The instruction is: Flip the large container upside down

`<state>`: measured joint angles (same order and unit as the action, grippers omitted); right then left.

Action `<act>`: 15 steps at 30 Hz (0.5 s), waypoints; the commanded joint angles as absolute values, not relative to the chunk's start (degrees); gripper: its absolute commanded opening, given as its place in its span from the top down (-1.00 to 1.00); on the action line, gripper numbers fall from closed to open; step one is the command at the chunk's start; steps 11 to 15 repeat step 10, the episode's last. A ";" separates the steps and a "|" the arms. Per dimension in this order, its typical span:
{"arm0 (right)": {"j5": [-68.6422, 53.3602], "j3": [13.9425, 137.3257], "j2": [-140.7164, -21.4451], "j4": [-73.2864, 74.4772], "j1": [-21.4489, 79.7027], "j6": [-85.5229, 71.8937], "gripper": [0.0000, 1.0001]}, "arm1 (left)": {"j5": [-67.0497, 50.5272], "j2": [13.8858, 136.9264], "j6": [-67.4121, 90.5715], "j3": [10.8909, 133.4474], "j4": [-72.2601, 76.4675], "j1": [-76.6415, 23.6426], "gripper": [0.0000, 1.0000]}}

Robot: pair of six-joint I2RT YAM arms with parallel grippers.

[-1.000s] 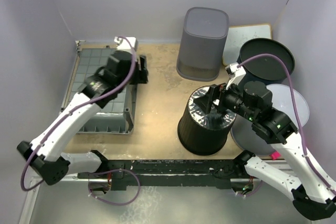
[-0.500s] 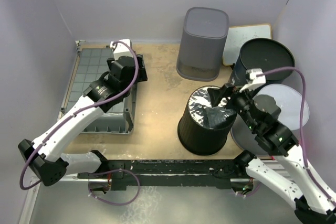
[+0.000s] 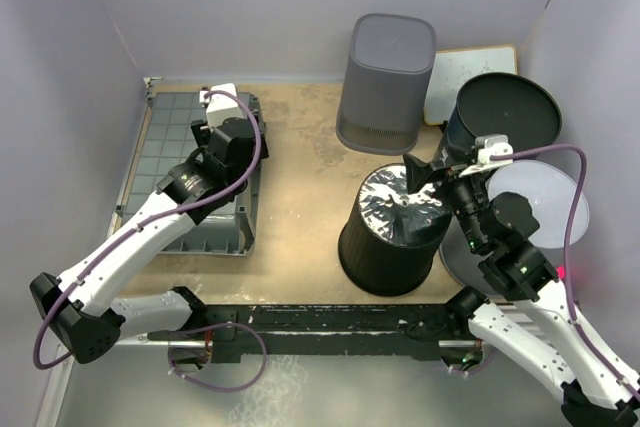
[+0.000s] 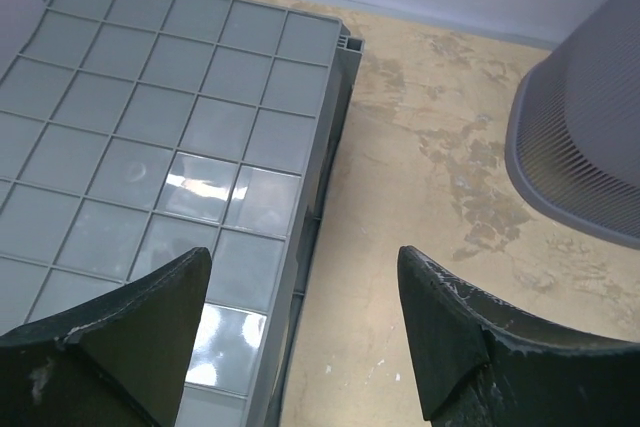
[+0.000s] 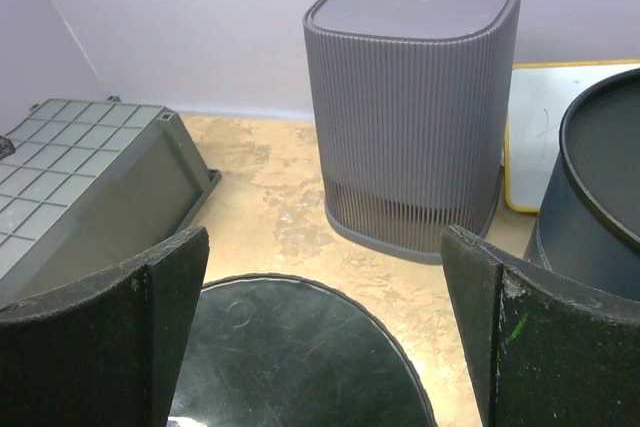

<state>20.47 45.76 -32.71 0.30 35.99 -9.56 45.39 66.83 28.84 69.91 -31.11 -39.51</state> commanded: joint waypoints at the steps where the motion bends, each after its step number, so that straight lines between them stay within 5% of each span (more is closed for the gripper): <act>1: 22.09 48.05 -32.50 -3.91 36.12 -7.42 -0.99 | 48.30 65.47 26.98 70.57 -29.39 -39.41 -0.43; 15: 22.08 47.28 -32.43 -2.91 36.12 -8.21 -1.00 | 46.07 65.45 27.49 71.76 -28.39 -39.43 -0.36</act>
